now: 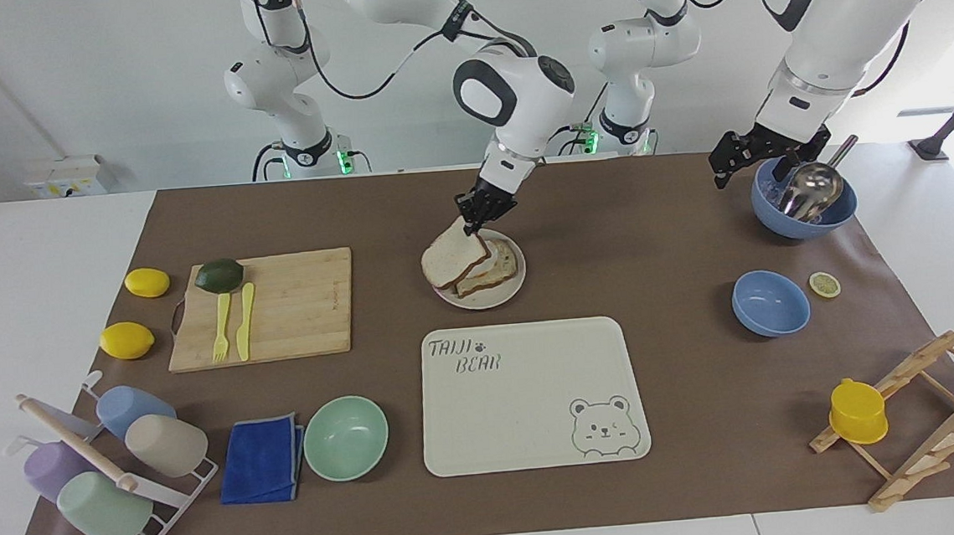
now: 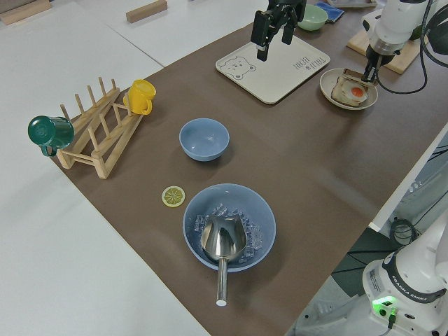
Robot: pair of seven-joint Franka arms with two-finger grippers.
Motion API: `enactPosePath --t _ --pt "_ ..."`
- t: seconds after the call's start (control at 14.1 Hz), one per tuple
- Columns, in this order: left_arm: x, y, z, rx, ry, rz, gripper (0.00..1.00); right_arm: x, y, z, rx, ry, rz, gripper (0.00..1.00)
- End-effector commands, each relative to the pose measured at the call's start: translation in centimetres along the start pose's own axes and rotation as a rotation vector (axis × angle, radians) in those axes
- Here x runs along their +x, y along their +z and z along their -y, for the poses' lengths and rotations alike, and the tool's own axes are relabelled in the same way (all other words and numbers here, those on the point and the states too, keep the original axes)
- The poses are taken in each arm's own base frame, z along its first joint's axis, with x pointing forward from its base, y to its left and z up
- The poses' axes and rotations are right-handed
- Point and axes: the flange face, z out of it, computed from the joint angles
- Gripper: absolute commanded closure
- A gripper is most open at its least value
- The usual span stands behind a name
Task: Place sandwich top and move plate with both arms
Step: 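Lay the bread slice on the egg toast while the left gripper approaches, then grasp the white plate rim with the left gripper while the right withdraws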
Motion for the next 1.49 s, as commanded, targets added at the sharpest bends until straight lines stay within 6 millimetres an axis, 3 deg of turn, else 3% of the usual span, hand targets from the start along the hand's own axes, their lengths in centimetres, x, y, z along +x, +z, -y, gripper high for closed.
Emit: enactPosePath --t 0.0,0.07,0.28,0.43,0.5,0.64,0.78,0.92,0.99,1.14,1.28,1.42 --pt "-0.7 0.0 0.3 0.014 -0.016 -0.011 0.0 0.4 -0.1 0.1 0.071 0.063 -0.007 1.0" --pt "-0.7 0.0 0.3 0.014 -0.016 -0.014 0.0 0.5 0.2 -0.1 0.074 0.07 0.001 1.0" --pt "-0.8 0.6 0.2 0.015 -0.028 -0.021 0.0 0.7 0.3 -0.2 0.085 0.069 -0.008 0.0" --pt "-0.9 1.1 0.1 0.015 -0.048 -0.037 0.0 1.3 -0.4 -0.6 0.103 0.078 -0.027 0.0" --pt "-1.0 1.2 -0.2 0.015 -0.043 -0.045 0.0 1.9 -1.1 -1.7 0.114 0.097 -0.039 0.0" --pt "-0.9 2.0 -0.7 0.016 -0.032 -0.039 0.0 4.4 -2.5 -8.3 0.14 0.187 -0.057 0.0" --pt "-0.6 3.4 -1.1 0.013 -0.035 -0.048 0.0 6.0 -3.3 -16.1 0.22 0.251 -0.025 0.0" --pt "-0.6 5.7 -3.3 -0.047 -0.048 -0.044 0.0 6.9 -2.3 -24.8 0.238 0.336 0.03 0.0" --pt "-0.8 7.1 -4.6 -0.065 -0.065 -0.039 0.0 6.7 -2.2 -27.8 0.237 0.346 0.045 0.0" --pt "-1.4 10.4 -9.4 -0.083 -0.084 -0.037 0.0 5.0 -3.6 -33.3 0.254 0.38 0.084 0.0" --pt "-2.0 14.6 -14.2 -0.116 -0.094 -0.042 0.0 3.1 -3.0 -40.1 0.302 0.373 0.142 0.0" --pt "-3.7 18.7 -17.9 -0.145 -0.063 -0.051 0.0 0.5 -5.0 -45.7 0.331 0.335 0.154 0.0"
